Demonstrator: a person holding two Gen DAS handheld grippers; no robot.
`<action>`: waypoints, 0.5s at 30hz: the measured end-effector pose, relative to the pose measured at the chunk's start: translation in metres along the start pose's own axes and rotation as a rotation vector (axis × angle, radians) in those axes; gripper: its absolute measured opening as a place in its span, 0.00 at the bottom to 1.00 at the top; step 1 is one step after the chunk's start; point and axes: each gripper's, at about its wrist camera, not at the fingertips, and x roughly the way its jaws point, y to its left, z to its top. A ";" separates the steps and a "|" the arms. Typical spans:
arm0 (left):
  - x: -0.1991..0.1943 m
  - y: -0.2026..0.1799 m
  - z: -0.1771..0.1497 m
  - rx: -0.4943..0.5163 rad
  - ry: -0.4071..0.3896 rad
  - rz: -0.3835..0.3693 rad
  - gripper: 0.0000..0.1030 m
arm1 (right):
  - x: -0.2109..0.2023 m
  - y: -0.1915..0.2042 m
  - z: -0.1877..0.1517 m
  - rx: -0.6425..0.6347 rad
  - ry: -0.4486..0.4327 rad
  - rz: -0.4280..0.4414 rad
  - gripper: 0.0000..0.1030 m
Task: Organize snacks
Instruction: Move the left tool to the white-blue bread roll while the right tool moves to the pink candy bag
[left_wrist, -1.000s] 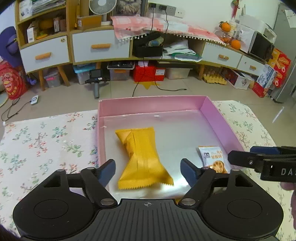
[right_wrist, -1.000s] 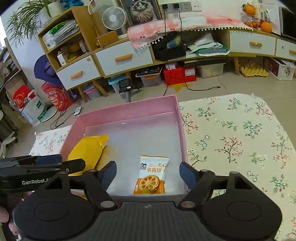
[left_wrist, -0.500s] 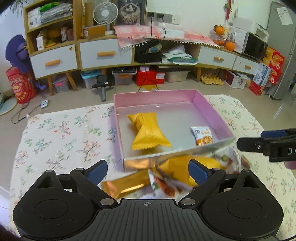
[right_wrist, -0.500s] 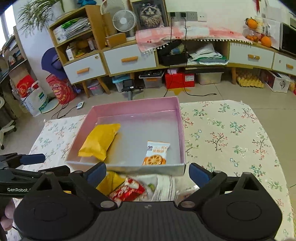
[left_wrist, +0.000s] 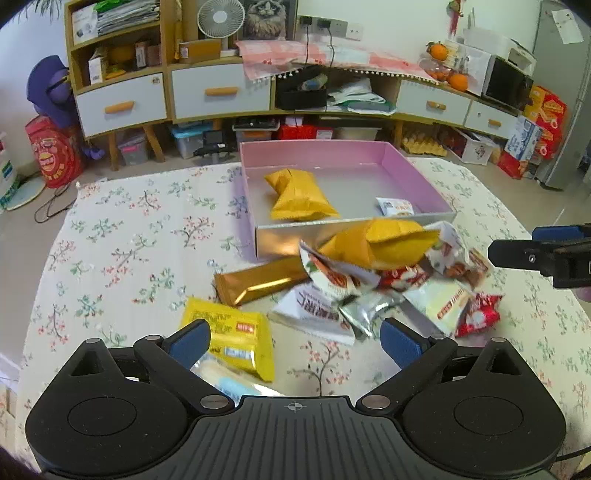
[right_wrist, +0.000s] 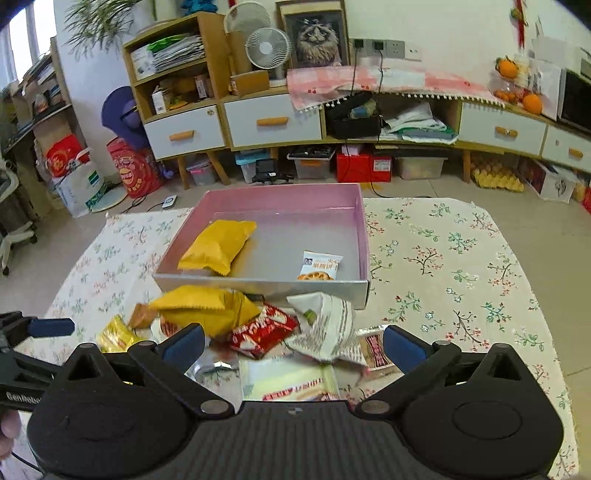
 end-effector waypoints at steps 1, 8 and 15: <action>-0.001 0.000 -0.004 0.002 -0.002 -0.001 0.97 | -0.001 0.001 -0.003 -0.014 -0.005 -0.002 0.77; -0.002 0.005 -0.027 0.023 -0.001 0.014 0.97 | -0.013 0.001 -0.026 -0.090 -0.062 -0.007 0.77; -0.002 0.016 -0.046 0.011 -0.004 0.013 0.97 | -0.022 0.002 -0.046 -0.146 -0.113 0.013 0.77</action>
